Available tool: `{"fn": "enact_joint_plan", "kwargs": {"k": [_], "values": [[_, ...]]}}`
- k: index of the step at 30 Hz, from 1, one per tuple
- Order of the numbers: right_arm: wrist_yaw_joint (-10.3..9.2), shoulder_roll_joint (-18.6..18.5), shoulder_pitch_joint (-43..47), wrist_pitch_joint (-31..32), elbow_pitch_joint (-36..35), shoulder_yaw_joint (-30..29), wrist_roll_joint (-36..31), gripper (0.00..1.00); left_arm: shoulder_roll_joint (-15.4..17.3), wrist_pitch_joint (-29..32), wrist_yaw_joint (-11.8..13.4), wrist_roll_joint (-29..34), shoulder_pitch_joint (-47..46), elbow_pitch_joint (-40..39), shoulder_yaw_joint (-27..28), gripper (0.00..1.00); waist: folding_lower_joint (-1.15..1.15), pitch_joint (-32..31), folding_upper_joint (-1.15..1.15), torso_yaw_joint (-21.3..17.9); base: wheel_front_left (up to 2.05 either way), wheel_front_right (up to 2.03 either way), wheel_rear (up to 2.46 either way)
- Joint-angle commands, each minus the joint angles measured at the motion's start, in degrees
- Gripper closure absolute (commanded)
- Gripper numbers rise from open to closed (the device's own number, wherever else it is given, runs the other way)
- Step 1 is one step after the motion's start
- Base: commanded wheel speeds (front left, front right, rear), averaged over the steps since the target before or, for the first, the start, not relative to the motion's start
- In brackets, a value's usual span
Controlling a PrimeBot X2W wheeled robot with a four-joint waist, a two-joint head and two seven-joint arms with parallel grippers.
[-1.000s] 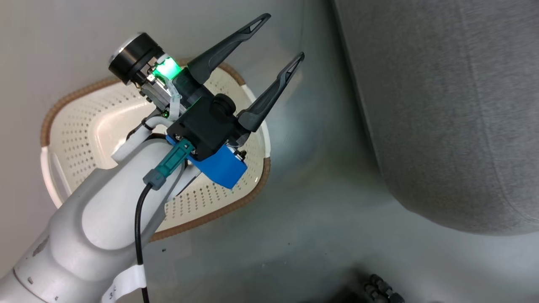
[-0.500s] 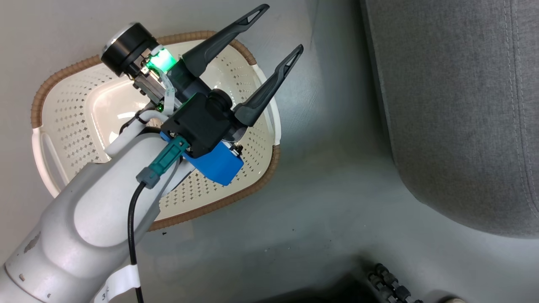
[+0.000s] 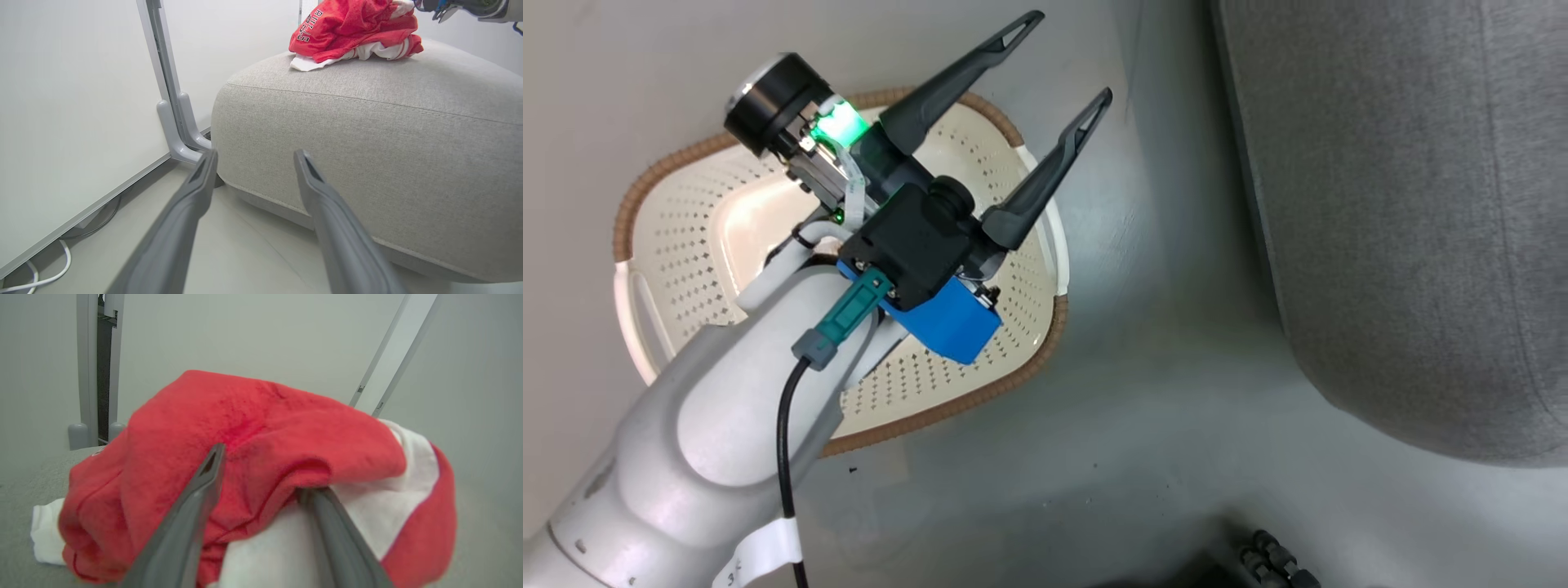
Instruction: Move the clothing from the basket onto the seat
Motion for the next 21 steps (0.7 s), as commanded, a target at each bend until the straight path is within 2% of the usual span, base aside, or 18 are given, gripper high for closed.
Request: {"fn": "enact_joint_plan", "kwargs": {"k": [1, 11, 21], "values": [[-0.01, 1.0, 2.5, 0.0, -0.7, -0.2, -0.2, 0.0, -0.6, -0.3, 0.2, 0.2, 0.8, 0.0, 0.6, 0.0, 0.0, -2.3, 0.0, 0.0, 0.0, 0.0, 0.0], [-0.01, 6.1, 18.6, 0.0, -8.8, 1.2, 1.4, 0.0, -3.4, -0.3, 0.6, -0.7, 6.8, 0.8, 3.6, 0.0, 0.0, -12.9, 0.0, -0.3, 0.0, 0.0, 0.0], [-0.01, 7.5, 29.5, 0.0, -18.2, 11.2, 3.4, 0.0, -5.5, -0.3, 2.4, -2.3, 17.0, 1.0, 12.9, 0.0, 0.0, -25.0, 0.0, 1.4, 0.0, 0.0, 0.0]]}}
